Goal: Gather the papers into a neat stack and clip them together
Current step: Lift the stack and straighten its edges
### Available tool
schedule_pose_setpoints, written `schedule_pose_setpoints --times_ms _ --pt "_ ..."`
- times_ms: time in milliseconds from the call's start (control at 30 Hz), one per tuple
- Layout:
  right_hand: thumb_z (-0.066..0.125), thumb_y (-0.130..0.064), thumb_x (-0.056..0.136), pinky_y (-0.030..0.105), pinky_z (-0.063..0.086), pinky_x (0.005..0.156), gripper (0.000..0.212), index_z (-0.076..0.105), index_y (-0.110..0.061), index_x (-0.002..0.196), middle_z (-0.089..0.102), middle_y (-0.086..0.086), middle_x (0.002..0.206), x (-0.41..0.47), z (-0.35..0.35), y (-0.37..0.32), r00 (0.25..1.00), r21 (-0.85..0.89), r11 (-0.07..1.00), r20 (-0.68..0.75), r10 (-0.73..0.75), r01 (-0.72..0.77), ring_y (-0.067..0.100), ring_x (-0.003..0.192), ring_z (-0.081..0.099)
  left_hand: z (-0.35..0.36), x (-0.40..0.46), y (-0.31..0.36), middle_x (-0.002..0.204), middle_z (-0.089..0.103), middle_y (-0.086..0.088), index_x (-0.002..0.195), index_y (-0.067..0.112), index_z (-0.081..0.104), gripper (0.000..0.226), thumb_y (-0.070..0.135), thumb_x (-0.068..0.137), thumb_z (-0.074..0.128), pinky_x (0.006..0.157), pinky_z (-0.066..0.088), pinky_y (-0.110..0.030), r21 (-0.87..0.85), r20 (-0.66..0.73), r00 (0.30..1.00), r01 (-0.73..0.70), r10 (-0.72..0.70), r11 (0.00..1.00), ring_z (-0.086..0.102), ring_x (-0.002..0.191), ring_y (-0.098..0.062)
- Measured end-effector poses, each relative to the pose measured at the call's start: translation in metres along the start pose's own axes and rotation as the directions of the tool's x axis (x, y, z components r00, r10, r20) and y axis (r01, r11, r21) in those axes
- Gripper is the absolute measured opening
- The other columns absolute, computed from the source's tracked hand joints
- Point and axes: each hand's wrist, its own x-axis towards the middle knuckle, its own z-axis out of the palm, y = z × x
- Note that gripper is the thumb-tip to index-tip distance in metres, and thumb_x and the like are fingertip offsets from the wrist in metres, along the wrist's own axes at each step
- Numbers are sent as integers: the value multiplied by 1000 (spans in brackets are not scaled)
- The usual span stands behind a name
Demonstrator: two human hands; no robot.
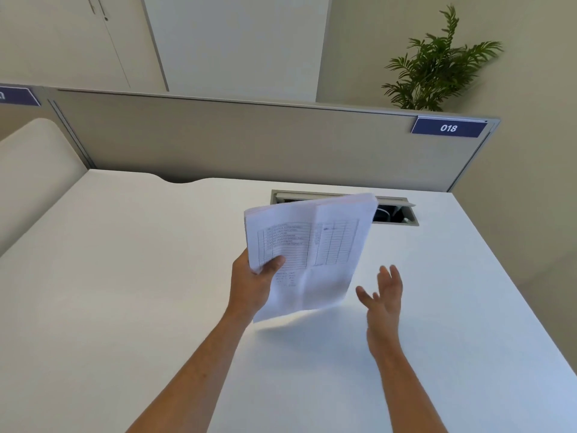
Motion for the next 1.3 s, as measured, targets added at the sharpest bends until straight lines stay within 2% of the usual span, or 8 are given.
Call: schedule_pose_setpoints --times_ms 100,167,267,400,633,900,1100,1300 --pt "72 -11 79 26 33 108 70 44 -31 140 51 -16 143 7 -2 -26 946 -148 978 309 -98 150 2 134 43 -2 -3 1 97 75 19 101 33 69 24 19 83 77 70 51 -12 30 61 998 6 -8 1000 70 90 -1" --pt "71 -10 78 30 45 101 58 53 -27 131 61 -6 132 10 4 -39 917 -140 977 387 -96 161 14 124 56 -2 -5 1 97 75 17 101 31 70 23 20 82 77 70 51 -12 29 92 995 21 -23 999 70 89 -1" --pt "68 3 82 34 51 88 40 63 -20 113 71 3 114 12 10 -47 923 -84 988 374 -87 128 22 107 66 -4 -6 0 99 76 13 103 26 71 23 17 82 76 71 52 -14 2 118 992 37 -37 999 71 91 -4" --pt "62 11 85 27 54 84 39 69 -19 109 73 4 111 11 12 -47 904 -87 986 417 -96 145 21 104 68 -9 -5 0 98 77 10 101 26 71 24 13 82 77 72 53 -17 3 117 992 54 -54 999 71 91 -8" --pt "63 7 85 23 54 83 43 67 -28 110 73 -3 111 5 22 -37 922 -129 978 373 -103 162 16 105 67 -10 -6 -7 98 76 10 103 25 69 29 16 79 81 70 54 -18 11 58 993 106 -106 994 71 89 -7" --pt "62 9 84 31 55 86 44 65 -26 110 71 0 109 0 25 -20 943 -144 975 311 -117 169 21 105 66 -9 -16 -20 94 74 16 101 30 64 39 8 75 83 67 53 -14 57 -1 992 128 -129 990 69 86 -2" --pt "61 -6 92 26 56 84 31 63 -23 117 71 -5 112 0 30 -17 954 -143 976 275 -118 162 14 106 66 -9 -16 -29 93 73 15 99 32 64 34 8 80 79 66 53 -14 112 -28 989 150 -148 982 68 84 -1" --pt "60 -6 93 15 53 77 29 60 -30 109 70 -7 107 4 34 -18 968 -305 933 211 -132 194 6 98 66 -9 -8 -29 102 70 13 107 29 63 35 6 84 75 68 51 -10 159 -17 990 140 -139 977 66 89 3"
